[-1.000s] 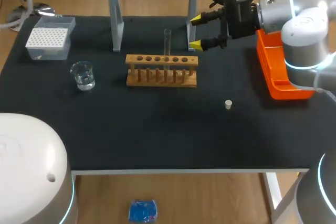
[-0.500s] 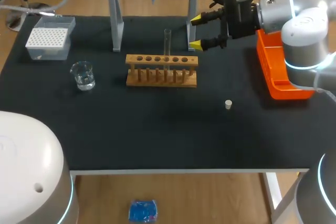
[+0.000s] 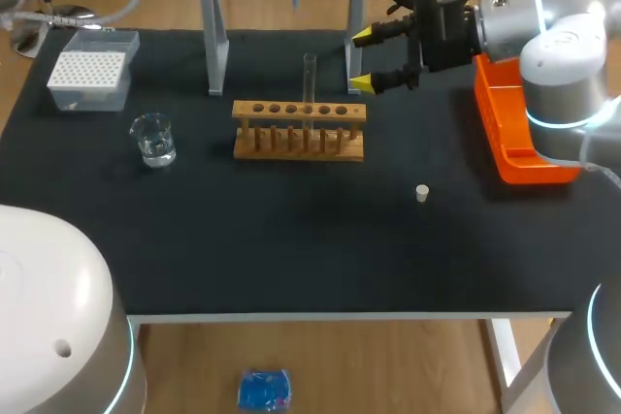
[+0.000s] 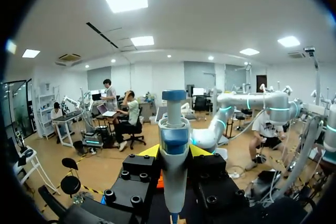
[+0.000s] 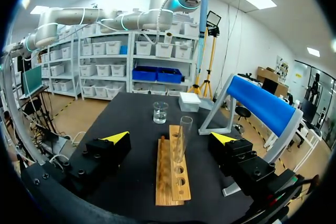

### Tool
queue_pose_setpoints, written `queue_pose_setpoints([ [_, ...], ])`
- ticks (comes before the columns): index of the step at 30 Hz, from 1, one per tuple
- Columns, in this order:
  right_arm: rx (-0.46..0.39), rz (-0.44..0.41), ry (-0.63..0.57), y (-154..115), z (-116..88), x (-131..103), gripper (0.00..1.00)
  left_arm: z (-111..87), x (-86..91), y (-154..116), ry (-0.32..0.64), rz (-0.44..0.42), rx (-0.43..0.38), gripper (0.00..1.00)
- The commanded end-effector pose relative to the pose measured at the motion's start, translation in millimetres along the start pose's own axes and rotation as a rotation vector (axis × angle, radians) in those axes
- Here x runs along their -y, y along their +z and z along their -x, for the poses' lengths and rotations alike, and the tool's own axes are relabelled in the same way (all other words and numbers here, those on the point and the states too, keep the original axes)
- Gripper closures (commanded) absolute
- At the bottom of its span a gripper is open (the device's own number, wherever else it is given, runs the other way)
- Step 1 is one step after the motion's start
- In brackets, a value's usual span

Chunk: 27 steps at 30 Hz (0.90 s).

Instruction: Invert the test tube, pick up the pipette, mount the tip to pipette, aspirate from beaker and dispense into the tube, eject the tip, return the pipette, and cap with the stopper.

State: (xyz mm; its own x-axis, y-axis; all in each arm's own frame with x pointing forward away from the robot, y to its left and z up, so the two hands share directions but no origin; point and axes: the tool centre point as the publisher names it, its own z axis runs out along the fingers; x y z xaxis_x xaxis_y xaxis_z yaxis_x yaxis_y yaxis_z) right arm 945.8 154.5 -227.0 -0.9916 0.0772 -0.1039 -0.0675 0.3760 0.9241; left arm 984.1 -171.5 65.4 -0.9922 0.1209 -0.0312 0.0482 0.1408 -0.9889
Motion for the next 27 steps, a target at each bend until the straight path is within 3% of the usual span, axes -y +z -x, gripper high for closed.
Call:
queue_pose_setpoints([
  [1,0.001,0.0,-0.001,0.5,0.1,0.4,0.0,-1.6,0.6,-0.4,0.0,0.002,0.003,1.0],
  [12,0.001,0.0,-0.001,0.5,0.1,0.4,0.0,-1.6,0.6,-0.4,0.0,0.002,0.003,1.0],
  [27,0.001,0.0,-0.001,0.5,0.1,0.4,0.0,-8.7,-34.2,29.6,-0.061,-0.046,-0.009,1.0],
])
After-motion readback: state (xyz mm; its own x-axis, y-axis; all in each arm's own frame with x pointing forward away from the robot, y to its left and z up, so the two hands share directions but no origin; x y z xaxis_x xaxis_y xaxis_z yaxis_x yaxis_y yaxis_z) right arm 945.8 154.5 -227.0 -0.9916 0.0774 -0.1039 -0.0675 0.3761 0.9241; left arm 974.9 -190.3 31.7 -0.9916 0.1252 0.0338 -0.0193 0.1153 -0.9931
